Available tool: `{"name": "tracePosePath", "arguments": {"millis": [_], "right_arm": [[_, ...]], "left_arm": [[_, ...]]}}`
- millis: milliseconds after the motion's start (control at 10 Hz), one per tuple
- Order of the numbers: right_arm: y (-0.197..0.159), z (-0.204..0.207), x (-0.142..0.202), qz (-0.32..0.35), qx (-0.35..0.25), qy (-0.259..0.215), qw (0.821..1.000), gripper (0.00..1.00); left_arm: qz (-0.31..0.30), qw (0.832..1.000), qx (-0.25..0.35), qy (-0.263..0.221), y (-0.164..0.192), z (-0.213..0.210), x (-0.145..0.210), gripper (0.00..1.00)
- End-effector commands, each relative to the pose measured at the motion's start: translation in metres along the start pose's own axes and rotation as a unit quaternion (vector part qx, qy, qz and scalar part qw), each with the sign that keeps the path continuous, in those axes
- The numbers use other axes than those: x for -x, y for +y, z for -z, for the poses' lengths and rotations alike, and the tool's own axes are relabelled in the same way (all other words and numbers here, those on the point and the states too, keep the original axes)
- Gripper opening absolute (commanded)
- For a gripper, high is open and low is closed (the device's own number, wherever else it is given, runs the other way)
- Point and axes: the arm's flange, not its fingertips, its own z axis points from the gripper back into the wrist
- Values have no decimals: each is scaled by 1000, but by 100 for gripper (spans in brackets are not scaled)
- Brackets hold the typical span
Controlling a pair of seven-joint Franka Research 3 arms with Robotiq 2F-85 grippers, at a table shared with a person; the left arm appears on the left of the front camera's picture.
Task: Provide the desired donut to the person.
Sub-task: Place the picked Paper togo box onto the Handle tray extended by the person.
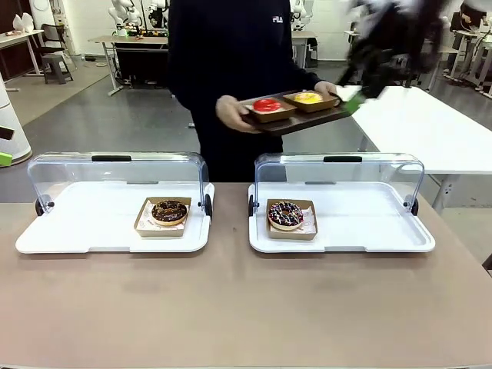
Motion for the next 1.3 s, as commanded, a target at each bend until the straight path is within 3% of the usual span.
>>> {"name": "tracePosePath", "arguments": {"millis": [0, 200, 300, 700, 1200], "right_arm": [[36, -5, 71, 20, 2, -55, 998, 100], [53, -17, 133, 57, 32, -131, 989, 100], [66, -18, 147, 85, 56, -149, 984, 100], [99, -17, 161, 140, 95, -159, 973, 100], [94, -17, 165, 161, 100, -148, 971, 100]], "left_arm": [[2, 1000, -5, -10, -1, 1, 0, 100], [2, 1000, -5, -10, -1, 1, 0, 100], [2, 1000, -5, -10, -1, 1, 0, 100], [2, 1000, -5, -10, -1, 1, 0, 100], [2, 1000, -5, -10, -1, 1, 0, 100]]}}
